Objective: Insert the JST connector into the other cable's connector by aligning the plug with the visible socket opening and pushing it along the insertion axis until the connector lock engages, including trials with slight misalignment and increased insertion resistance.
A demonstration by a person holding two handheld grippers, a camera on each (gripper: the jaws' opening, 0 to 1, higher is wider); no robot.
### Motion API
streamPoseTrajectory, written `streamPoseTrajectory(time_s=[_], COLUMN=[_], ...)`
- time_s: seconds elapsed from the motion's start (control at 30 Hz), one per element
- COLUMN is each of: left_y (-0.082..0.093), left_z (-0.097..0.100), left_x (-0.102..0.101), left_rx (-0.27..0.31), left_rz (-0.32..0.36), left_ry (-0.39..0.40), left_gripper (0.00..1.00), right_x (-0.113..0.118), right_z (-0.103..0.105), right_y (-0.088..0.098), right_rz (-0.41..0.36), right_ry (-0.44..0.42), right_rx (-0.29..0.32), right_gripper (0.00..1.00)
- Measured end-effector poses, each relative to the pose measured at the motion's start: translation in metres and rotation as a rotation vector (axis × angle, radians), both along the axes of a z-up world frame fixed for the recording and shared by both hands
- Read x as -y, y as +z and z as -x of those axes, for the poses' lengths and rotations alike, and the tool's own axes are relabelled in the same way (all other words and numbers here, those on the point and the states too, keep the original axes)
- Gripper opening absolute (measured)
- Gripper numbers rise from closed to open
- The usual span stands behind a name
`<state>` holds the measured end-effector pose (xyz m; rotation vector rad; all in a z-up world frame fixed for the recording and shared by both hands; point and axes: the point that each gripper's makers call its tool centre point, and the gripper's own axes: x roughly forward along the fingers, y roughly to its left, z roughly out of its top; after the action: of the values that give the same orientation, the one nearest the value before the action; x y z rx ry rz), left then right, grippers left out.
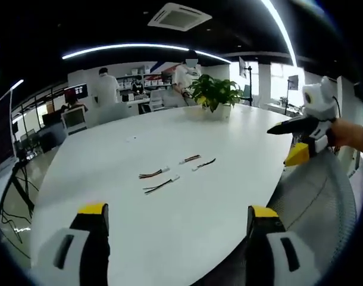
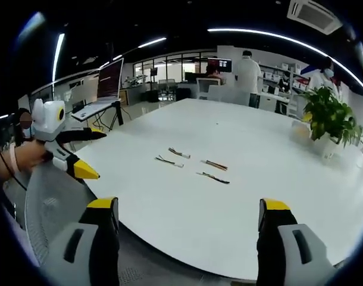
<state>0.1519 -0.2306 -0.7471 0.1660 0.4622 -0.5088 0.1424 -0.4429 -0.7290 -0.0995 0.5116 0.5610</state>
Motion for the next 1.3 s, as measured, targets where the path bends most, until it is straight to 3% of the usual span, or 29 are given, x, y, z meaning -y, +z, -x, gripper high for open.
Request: streamPoseTrajectory(time_s=[0.13, 0.27, 0.43, 0.57, 0.87, 0.97, 1.03, 1.3], left_y=[-0.003, -0.007, 0.001, 0.001, 0.010, 0.020, 0.021, 0.025], left_z=[0.000, 0.002, 0.001, 0.001, 0.003, -0.001, -0.002, -0.001], left_x=[0.001, 0.003, 0.003, 0.007, 0.012, 0.007, 0.004, 0.011], left_rx=[-0.014, -0.031, 0.000, 0.013, 0.050, 0.086, 0.082, 0.053], left_rz=[-0.004, -0.028, 0.003, -0.023, 0.001, 0.043, 0.055, 0.090], left_ry=[-0.003, -0.011, -0.005, -0.025, -0.054, -0.024, -0.013, -0.032], left_gripper=[0.95, 0.95, 0.99, 0.99, 0.99, 0.99, 0.99, 0.99], right_x=[0.005, 0.004, 0.006, 0.006, 0.006, 0.003, -0.005, -0.012], right_z=[-0.004, -0.004, -0.007, -0.007, -0.006, -0.006, -0.003, -0.019], right_y=[-0.003, 0.001, -0.002, 0.000, 0.004, 0.004, 0.002, 0.015], right_rz=[-0.037, -0.013, 0.039, 0.078, 0.096, 0.110, 0.102, 0.109], right_ry=[-0.039, -0.033, -0.045, -0.033, -0.027, -0.015, 0.038, 0.117], right_rx=[-0.037, 0.003, 0.019, 0.053, 0.077, 0.078, 0.036, 0.038], right_gripper=[0.95, 0.94, 0.95, 0.94, 0.92, 0.92, 0.93, 0.93])
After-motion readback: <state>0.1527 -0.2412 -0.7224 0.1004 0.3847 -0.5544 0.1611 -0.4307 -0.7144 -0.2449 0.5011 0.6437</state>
